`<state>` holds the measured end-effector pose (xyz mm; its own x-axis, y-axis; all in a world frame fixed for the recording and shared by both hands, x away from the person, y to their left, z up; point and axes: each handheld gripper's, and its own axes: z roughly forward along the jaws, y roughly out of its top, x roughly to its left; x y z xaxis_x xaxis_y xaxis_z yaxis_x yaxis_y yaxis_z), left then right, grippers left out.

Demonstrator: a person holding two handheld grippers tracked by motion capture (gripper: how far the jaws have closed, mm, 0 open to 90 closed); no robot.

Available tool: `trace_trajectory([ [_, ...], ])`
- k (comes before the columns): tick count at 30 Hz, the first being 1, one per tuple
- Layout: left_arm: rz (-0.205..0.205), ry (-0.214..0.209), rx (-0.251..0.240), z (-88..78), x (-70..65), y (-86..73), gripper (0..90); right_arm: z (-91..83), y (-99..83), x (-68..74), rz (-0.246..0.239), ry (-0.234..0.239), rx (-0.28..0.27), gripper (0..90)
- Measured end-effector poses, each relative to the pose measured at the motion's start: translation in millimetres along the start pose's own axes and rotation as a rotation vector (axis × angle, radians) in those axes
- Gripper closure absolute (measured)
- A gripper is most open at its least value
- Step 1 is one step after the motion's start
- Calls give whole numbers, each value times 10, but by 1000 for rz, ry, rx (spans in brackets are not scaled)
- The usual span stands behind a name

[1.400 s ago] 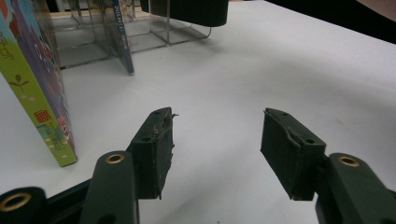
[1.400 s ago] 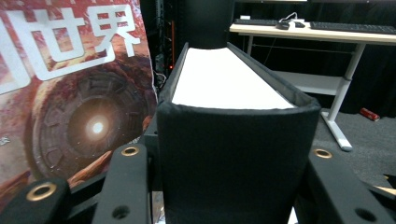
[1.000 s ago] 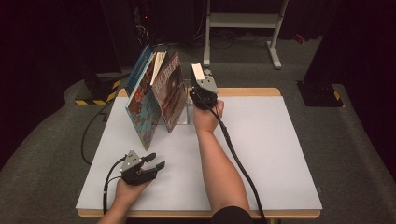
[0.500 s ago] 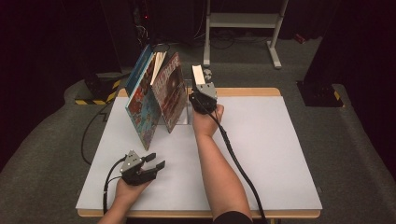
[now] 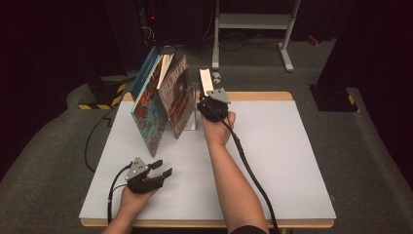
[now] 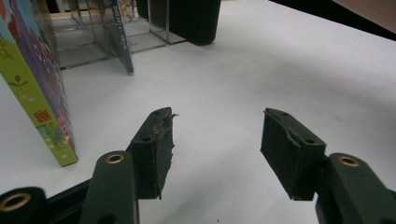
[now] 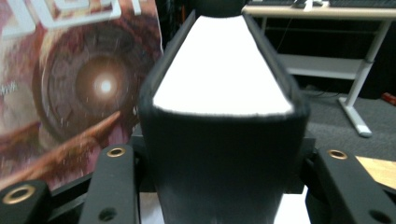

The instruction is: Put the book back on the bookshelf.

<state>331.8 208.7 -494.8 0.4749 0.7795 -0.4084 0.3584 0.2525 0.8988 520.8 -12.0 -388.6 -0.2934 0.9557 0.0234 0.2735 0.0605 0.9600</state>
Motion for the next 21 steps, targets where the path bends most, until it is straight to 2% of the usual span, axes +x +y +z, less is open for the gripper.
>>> trace_trajectory([
  [7, -6, 2, -1, 2, -3, 0, 434, -76, -31, -46, -15, 26, 32, 449],
  [10, -6, 2, -2, 2, -4, -1, 433, -90, -43, -45, -18, 26, 40, 478],
  [13, -5, 1, -2, 3, -4, -1, 433, -93, -45, -22, -26, -8, 33, 515],
  [17, -4, 2, -3, 1, -4, -1, 434, -95, -49, 7, 13, -73, 23, 534],
  [21, -3, 2, -2, -2, -1, 0, 434, -71, -61, 85, 25, -125, 8, 537],
])
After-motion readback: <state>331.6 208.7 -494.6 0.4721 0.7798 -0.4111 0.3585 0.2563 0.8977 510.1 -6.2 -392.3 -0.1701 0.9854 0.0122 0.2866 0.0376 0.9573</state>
